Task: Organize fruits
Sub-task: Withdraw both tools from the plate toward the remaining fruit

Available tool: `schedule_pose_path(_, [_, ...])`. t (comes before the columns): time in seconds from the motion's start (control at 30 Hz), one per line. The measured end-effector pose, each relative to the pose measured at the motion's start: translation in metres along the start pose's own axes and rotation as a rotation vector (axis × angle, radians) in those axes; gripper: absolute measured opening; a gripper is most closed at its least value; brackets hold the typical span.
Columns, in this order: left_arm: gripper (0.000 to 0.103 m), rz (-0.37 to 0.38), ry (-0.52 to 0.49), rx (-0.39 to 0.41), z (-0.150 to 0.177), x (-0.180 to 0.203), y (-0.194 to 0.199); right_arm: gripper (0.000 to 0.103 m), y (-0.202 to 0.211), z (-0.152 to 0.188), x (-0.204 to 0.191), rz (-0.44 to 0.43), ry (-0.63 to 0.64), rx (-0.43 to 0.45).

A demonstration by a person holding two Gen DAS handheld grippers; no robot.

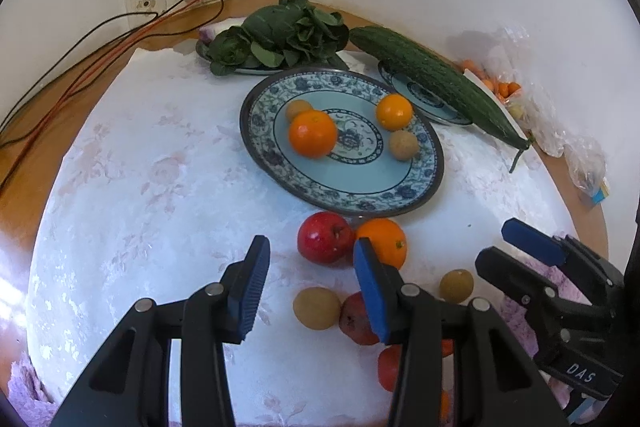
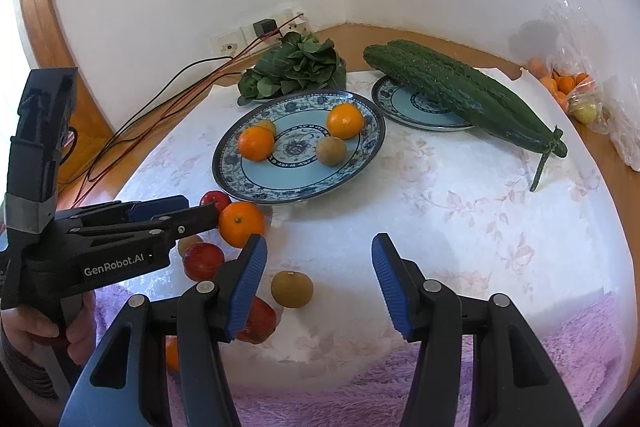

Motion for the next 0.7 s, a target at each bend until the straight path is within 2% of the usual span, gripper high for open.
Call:
schedule_pose_path(0.2, [0.045, 0.001, -0.003, 0.010, -0.002, -0.001, -0.003, 0.056, -0.002, 0.001, -0.001, 0.000, 0.000, -0.003])
schedule_pose_path(0.27, [0.040, 0.034, 0.013, 0.024, -0.004, -0.002, -0.005, 0.056, -0.002, 0.002, -0.002, 0.002, -0.001, -0.002])
schedule_pose_path(0.3, [0.032, 0.062, 0.022, 0.029, -0.004, 0.000, -0.005, 0.056, -0.002, 0.002, -0.002, 0.002, -0.002, -0.002])
schedule_pose_path(0.33, [0.030, 0.074, 0.027, 0.031, -0.004, 0.000, -0.005, 0.056, -0.002, 0.002, -0.002, 0.001, -0.001, -0.003])
schedule_pose_path(0.47, [0.030, 0.051, 0.021, 0.036, -0.002, -0.001, -0.002, 0.056, -0.004, 0.004, -0.005, -0.001, 0.002, -0.006])
schedule_pose_path(0.6, [0.030, -0.035, 0.008, 0.042, 0.000, -0.010, 0.003, 0.056, -0.006, 0.005, -0.008, -0.003, 0.008, -0.009])
schedule_pose_path(0.7, [0.030, -0.015, 0.016, 0.041, 0.000, -0.012, 0.001, 0.056, -0.008, 0.006, -0.009, -0.004, 0.009, -0.013])
Point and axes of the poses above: each gripper's, at about its wrist camera, not at the fingertips, and y roughly against the way its jaws point, x to its right, z to its underside, the point moved 9 cm from there along -y, roughly the way its jaws point, and after that the axes turned 14 degrees about -y, right-handed, at the moved point
